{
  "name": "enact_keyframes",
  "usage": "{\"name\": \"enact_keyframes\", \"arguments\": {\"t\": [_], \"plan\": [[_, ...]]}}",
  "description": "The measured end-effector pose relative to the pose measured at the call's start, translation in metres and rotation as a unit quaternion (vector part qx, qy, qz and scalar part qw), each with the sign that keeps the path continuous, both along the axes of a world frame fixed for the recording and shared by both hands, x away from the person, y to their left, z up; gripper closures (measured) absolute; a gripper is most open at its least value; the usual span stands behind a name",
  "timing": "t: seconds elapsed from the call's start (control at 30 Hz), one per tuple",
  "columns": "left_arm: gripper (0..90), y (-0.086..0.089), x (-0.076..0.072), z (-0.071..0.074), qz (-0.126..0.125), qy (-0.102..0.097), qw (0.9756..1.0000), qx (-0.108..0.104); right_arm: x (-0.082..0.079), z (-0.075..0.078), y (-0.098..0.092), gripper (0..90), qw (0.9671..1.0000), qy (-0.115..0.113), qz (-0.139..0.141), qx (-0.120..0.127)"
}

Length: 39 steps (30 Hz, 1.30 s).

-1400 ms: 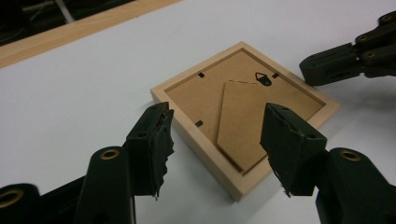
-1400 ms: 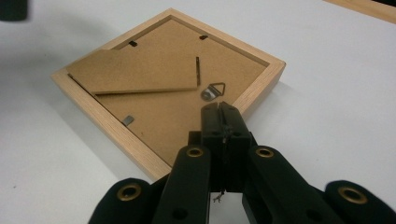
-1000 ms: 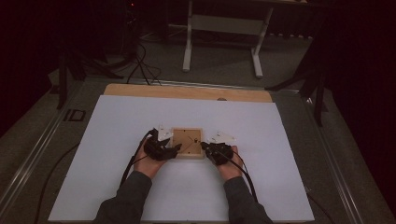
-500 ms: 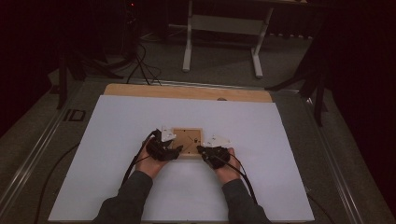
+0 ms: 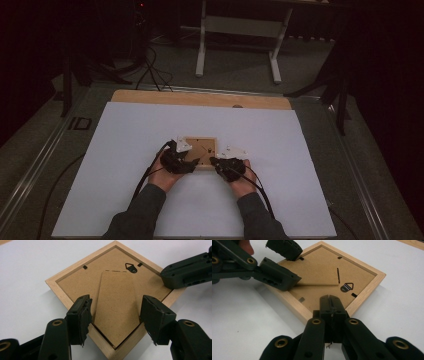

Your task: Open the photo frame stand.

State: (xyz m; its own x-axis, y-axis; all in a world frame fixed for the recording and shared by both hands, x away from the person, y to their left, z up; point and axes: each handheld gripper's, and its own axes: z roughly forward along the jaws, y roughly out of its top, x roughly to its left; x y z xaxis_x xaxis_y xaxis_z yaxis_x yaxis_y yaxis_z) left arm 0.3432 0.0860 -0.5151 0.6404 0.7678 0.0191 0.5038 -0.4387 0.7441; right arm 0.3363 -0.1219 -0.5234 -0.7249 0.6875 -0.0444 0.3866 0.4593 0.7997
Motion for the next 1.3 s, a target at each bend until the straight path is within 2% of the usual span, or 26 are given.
{"name": "enact_keyframes", "arguments": {"t": [0.1, 0.13, 0.23, 0.3, 0.33, 0.43, 0.5, 0.53, 0.57, 0.63, 0.67, 0.77, 0.8, 0.9, 0.93, 1.0, 1.1, 1.13, 1.3], "plan": [[44.1, -0.002, 0.001, 0.0, 0.0, 0.0, 1.0, 0.008, 0.0, 0.0, 0.0, 90.0, 1.0, 0.0, 0.0, 0.001], [46.0, -0.003, 0.002, 0.0, 0.0, 0.008, 1.0, 0.004, 0.0, 0.0, 0.0, 90.0, 1.0, 0.0, 0.0, 0.001], [49.1, -0.002, 0.003, 0.0, 0.002, 0.013, 0.9999, -0.001, 0.0, 0.0, 0.0, 89.9, 1.0, 0.0, -0.001, 0.002], [50.5, -0.002, 0.003, 0.001, -0.001, 0.015, 0.9999, 0.002, 0.0, -0.001, 0.0, 89.9, 1.0, 0.0, -0.002, 0.003], [50.7, -0.004, 0.004, 0.003, -0.003, 0.017, 0.9998, 0.01, 0.0, -0.001, 0.0, 89.9, 1.0, 0.001, -0.002, 0.006], [50.9, -0.004, 0.004, 0.006, -0.005, 0.015, 0.9998, 0.01, -0.001, -0.001, 0.0, 89.9, 1.0, 0.001, -0.003, 0.006], [50.9, -0.004, 0.004, 0.01, -0.004, 0.01, 0.9999, 0.006, -0.001, -0.001, 0.0, 90.0, 1.0, 0.002, -0.003, 0.006], [50.9, -0.003, 0.004, 0.014, -0.002, 0.007, 0.9999, -0.008, 0.0, -0.001, 0.0, 89.9, 1.0, 0.002, -0.003, 0.008], [51.0, -0.003, 0.004, 0.014, -0.002, 0.007, 0.9999, -0.008, 0.0, -0.001, 0.0, 89.9, 1.0, 0.002, -0.003, 0.008], [51.2, -0.001, 0.005, 0.019, 0.004, 0.005, 0.9996, -0.029, -0.001, -0.001, 0.0, 90.0, 1.0, 0.002, -0.004, 0.009], [72.5, 0.004, 0.008, 0.022, 0.031, 0.002, 0.9986, -0.043, -0.001, -0.001, 0.0, 89.9, 0.9999, 0.002, -0.004, 0.009], [61.7, 0.008, 0.01, 0.022, 0.033, 0.007, 0.9979, -0.055, -0.001, -0.001, 0.0, 89.9, 0.9999, 0.001, -0.005, 0.009], [59.2, 0.008, 0.01, 0.021, 0.03, 0.011, 0.9986, -0.042, -0.001, -0.001, 0.0, 89.9, 0.9999, 0.001, -0.005, 0.01], [55.7, 0.009, 0.009, 0.021, 0.03, 0.013, 0.9986, -0.042, -0.001, -0.001, 0.0, 89.9, 0.9999, 0.001, -0.004, 0.01], [54.9, 0.01, 0.008, 0.024, 0.032, 0.011, 0.9981, -0.051, -0.001, -0.001, 0.0, 89.9, 0.9999, 0.002, -0.004, 0.01], [54.8, 0.011, 0.006, 0.028, 0.026, 0.008, 0.9979, -0.058, -0.001, -0.001, 0.0, 89.9, 0.9999, 0.001, -0.005, 0.01], [56.2, 0.013, 0.003, 0.031, 0.017, 0.007, 0.9982, -0.057, -0.001, -0.002, 0.0, 89.9, 0.9999, 0.0, -0.005, 0.01], [59.5, 0.015, -0.001, 0.034, 0.008, 0.006, 0.9988, -0.049, -0.001, -0.002, 0.0, 89.9, 0.9999, 0.001, -0.005, 0.01], [68.4, 0.02, -0.008, 0.036, 0.003, 0.003, 0.9986, -0.052, -0.001, -0.001, 0.0, 89.9, 0.9999, 0.002, -0.004, 0.01]]}}
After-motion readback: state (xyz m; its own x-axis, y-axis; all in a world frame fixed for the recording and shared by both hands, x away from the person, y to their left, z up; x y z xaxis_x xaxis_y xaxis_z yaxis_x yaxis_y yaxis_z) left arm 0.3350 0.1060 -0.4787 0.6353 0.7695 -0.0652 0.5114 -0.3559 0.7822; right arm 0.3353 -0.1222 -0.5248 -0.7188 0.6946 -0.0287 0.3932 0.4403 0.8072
